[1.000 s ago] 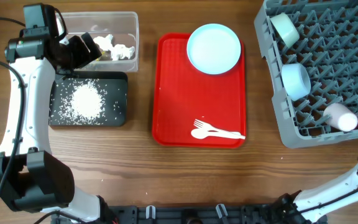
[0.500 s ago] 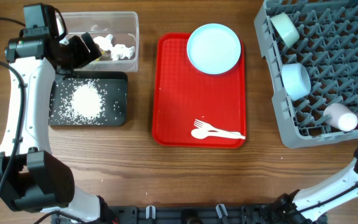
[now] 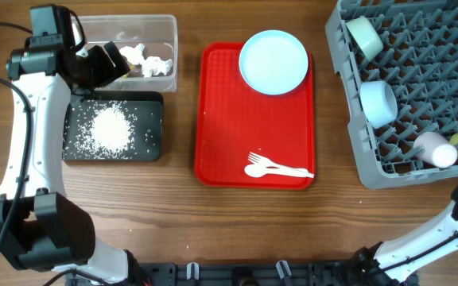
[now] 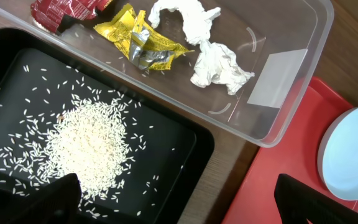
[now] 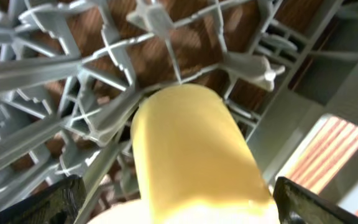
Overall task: Sort waste into correct bins and load items into the dishwasher rack
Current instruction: 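Carry the yellow cup to the rack and release it, then grasp the light-blue plate on the red tray with the right gripper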
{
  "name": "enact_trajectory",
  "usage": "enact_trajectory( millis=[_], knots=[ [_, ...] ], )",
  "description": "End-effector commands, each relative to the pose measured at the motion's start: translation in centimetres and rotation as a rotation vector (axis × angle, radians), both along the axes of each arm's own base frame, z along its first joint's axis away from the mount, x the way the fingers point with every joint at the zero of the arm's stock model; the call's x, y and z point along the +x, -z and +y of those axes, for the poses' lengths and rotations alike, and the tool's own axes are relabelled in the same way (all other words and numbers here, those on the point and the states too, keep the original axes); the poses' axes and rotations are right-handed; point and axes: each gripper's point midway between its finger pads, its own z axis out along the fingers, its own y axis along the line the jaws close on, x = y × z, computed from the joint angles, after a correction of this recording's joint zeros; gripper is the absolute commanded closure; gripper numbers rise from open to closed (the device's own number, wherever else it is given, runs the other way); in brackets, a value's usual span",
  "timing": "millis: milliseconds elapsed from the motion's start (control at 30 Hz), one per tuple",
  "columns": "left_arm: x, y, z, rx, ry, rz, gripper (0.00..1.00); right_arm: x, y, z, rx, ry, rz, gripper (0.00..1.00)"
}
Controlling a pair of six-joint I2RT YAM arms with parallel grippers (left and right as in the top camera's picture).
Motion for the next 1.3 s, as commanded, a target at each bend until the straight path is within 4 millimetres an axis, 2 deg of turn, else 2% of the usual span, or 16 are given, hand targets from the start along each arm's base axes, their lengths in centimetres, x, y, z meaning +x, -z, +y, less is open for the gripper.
enact_trajectory(
  millis=[0,67,133,200,300,367,400,433,533,600,667,767,833,967,1133,1267],
  knots=[
    [0.1,-0.3,0.0,-0.008,-0.008,-0.006,0.00,2.6,-4.6,-0.6,-0.031,-0.010,-0.135,0.00],
    [0.1,-0.3,0.0,-0.008,-0.008,-0.006,0.00,3.9,-8.8,-0.4,-0.057,-0.017,-0.236,0.00],
    [0.1,-0.2,0.0,-0.008,-0.008,-0.006,0.00,5.8,-14.1,1.4,-0.062,-0.097,-0.396,0.00],
    [0.1,-0.3,0.0,-0.008,-0.008,-0.006,0.00,7.9,-19.6,6.0,-0.054,-0.264,-0.565,0.01],
    [0.1,-0.3,0.0,-0.008,-0.008,-0.006,0.00,9.0,-23.1,12.7,-0.064,-0.435,-0.619,0.00],
    [0.1,-0.3,0.0,-0.008,-0.008,-0.006,0.00,9.9,-23.6,19.1,-0.053,-0.590,-0.593,0.00],
    [0.1,-0.2,0.0,-0.008,-0.008,-0.006,0.00,10.2,-23.1,22.3,-0.057,-0.657,-0.549,0.00],
    [0.1,-0.3,0.0,-0.008,-0.008,-0.006,0.00,10.6,-22.6,24.4,-0.069,-0.693,-0.513,0.00],
    [0.1,-0.3,0.0,-0.008,-0.008,-0.006,0.00,13.4,-20.3,32.7,-0.056,-0.796,-0.481,0.00],
    [0.1,-0.3,0.0,-0.008,-0.008,-0.006,0.00,15.7,-18.8,36.9,-0.034,-0.866,-0.505,0.00],
    [0.1,-0.2,0.0,-0.008,-0.008,-0.006,0.00,18.2,-15.4,39.8,0.015,-0.850,-0.488,0.00],
    [0.1,-0.3,0.0,-0.008,-0.008,-0.006,0.00,20.4,-9.7,40.7,0.107,-0.733,-0.411,0.07],
    [0.1,-0.2,0.0,-0.008,-0.008,-0.006,0.00,21.4,-4.5,41.4,0.181,-0.704,-0.332,0.14],
    [0.1,-0.3,0.0,-0.008,-0.008,-0.006,0.00,21.1,2.6,41.7,0.220,-0.662,-0.191,0.23],
    [0.1,-0.2,0.0,-0.008,-0.008,-0.006,0.00,20.2,7.7,41.4,0.234,-0.641,-0.079,0.30],
    [0.1,-0.3,0.0,-0.008,-0.008,-0.006,0.00,20.0,8.4,40.6,0.194,-0.612,-0.051,0.33]
  ],
)
